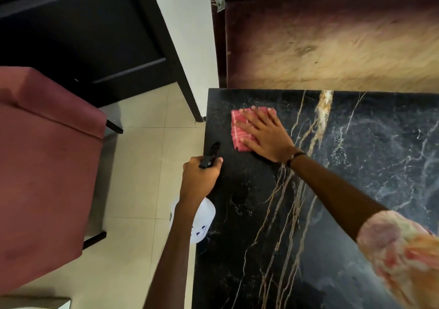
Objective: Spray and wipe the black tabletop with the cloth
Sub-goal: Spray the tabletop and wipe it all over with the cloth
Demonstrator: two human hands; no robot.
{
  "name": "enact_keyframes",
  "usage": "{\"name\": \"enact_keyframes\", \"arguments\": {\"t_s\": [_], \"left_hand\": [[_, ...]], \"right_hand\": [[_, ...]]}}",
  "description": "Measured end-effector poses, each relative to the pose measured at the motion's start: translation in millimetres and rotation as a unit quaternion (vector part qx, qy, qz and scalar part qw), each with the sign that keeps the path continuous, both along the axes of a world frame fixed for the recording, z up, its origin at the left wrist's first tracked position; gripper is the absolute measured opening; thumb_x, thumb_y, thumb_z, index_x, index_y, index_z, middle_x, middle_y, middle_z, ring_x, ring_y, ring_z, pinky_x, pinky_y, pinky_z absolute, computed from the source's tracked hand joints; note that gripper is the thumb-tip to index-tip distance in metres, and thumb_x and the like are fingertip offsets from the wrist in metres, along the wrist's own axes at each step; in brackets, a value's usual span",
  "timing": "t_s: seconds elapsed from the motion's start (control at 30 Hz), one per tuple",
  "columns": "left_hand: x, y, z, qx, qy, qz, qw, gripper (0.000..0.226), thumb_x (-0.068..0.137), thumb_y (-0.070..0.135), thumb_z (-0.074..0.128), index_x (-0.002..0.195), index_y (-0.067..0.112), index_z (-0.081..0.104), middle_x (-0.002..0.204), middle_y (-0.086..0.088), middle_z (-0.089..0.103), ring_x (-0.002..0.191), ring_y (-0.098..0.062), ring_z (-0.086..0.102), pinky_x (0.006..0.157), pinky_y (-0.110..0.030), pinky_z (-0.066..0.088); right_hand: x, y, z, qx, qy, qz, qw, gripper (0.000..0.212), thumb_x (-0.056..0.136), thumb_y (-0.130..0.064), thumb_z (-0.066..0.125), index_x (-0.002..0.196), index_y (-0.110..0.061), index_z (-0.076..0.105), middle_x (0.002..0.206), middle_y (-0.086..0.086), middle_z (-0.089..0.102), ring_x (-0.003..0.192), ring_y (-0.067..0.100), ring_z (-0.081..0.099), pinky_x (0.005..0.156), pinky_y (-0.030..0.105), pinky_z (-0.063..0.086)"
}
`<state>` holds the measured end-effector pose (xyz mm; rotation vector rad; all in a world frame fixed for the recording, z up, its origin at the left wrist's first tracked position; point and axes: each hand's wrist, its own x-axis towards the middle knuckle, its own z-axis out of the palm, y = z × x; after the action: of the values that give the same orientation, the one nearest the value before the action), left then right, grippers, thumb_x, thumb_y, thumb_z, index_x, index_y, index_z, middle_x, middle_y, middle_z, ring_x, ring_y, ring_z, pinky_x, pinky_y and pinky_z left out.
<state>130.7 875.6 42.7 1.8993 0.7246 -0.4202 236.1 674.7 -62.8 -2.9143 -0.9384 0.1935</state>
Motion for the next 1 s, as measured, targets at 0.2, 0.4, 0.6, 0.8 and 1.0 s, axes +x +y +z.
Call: {"name": "enact_keyframes", "arguments": {"t_s": [0.2,0.4,0.6,0.8,1.0], "left_hand": [[15,1,0,0.002,-0.008,-0.006,1.000,0.027,0.087,0.030,0.064,0.073,0.007,0.063,0.081,-0.027,0.068,0.054,-0.024,0.051,0.062,-0.033,0.044],[25,-1,0,0.006,-0.018,0.002,1.000,0.029,0.086,0.027,0.065,0.080,-0.001,0.066,0.081,-0.030,0.067,0.054,-0.027,0.050,0.060,-0.034,0.044],[26,1,-1,-0.001,-0.018,-0.009,1.000,0.031,0.088,0.029,0.064,0.080,-0.002,0.067,0.075,-0.023,0.068,0.052,-0.022,0.051,0.059,-0.032,0.044],[16,2,-1,-0.004,-0.008,-0.001,1.000,0.029,0.088,0.031,0.063,0.068,0.011,0.061,0.060,-0.010,0.058,0.050,-0.019,0.048,0.059,-0.030,0.043],[21,-6,-2,0.018,-0.006,0.004,1.000,0.031,0.084,0.031,0.067,0.076,0.001,0.067,0.075,-0.023,0.068,0.054,-0.028,0.051,0.061,-0.038,0.046]], "right_hand": [[61,76,3,0.003,0.015,-0.107,0.994,0.064,0.092,-0.056,0.012,0.149,-0.030,0.024,0.159,0.004,0.019,0.146,0.034,0.010,0.113,0.059,0.000],[17,79,-1,0.004,0.006,0.058,0.998,0.063,0.091,-0.051,0.014,0.148,-0.029,0.028,0.157,0.005,0.022,0.145,0.034,0.014,0.116,0.059,0.007],[45,24,-4,0.020,-0.012,-0.010,1.000,0.058,0.094,-0.057,0.022,0.147,-0.032,0.032,0.156,0.001,0.027,0.144,0.030,0.021,0.115,0.056,0.013],[78,100,2,-0.004,0.005,-0.090,0.996,0.057,0.095,-0.053,0.023,0.148,-0.030,0.027,0.157,0.004,0.022,0.144,0.034,0.014,0.114,0.060,0.006],[11,73,-3,0.004,0.009,0.057,0.998,0.060,0.093,-0.053,0.016,0.146,-0.031,0.031,0.156,0.005,0.026,0.144,0.034,0.018,0.116,0.059,0.008]]}}
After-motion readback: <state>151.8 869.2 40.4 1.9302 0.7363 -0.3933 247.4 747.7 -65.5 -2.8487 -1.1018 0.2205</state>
